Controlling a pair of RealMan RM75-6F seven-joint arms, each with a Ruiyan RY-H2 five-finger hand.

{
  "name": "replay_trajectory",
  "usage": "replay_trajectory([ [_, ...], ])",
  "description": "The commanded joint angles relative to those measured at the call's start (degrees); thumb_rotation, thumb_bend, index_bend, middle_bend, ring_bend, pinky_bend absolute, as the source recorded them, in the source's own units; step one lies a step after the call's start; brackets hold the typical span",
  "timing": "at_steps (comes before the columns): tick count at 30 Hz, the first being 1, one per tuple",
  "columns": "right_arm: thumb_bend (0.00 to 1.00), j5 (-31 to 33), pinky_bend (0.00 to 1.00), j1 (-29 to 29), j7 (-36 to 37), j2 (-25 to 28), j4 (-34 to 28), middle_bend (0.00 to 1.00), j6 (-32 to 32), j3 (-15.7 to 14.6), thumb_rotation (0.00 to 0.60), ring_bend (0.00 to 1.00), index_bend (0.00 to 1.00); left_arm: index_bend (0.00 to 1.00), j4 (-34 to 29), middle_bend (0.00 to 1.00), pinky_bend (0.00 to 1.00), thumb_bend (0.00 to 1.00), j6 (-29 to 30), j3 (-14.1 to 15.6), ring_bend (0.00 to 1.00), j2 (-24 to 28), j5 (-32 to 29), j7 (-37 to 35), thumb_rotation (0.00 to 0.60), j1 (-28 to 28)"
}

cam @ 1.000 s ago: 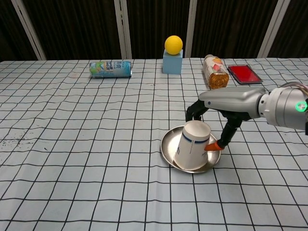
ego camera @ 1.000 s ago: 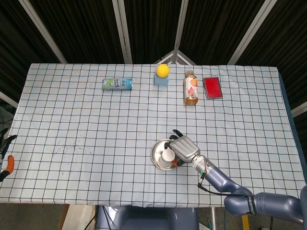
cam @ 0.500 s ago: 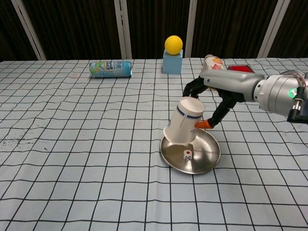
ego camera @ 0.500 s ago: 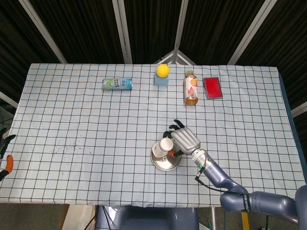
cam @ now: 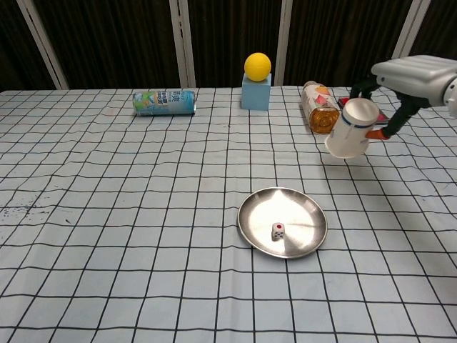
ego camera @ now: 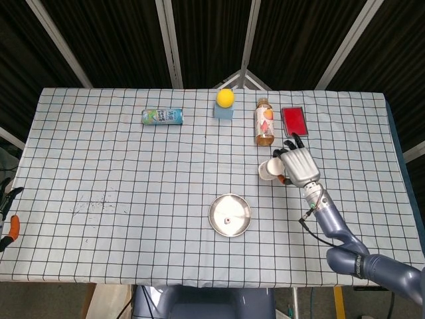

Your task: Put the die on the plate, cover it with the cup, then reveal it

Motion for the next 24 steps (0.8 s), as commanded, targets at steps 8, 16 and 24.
replay_trajectory([
  [8,0.49,1.74,0.0,-0.47,3.78,0.71,2.48,0.48,-7.88,-1.8,0.6,0.2,0.74,0.15,-0.39,0.0,0.0,0.84,0.23,0.14,0.0,-0.1,0.25,0.66,0.6,0.13],
  [16,0.22,4.95,0.0,-0.14,3.92,-0.14,3.65,0.17,-10.04,-0.7,0.6,0.06,0.27,0.15,-0.07,0.0,0.0,0.84,-0.17,-0.07,0.0,-0.01,-0.26,0.21,0.6,-0.01],
  [24,0.16,10.39,0.0,0.87,-3.24,3.2,0.42,0.03,-11.93,-0.71,0.6,0.01,0.06,0.15,-0.06,0.0,0.0,0.84,-0.18,0.01,0.0,-0.06,-0.12,0.38,0.6,-0.03],
])
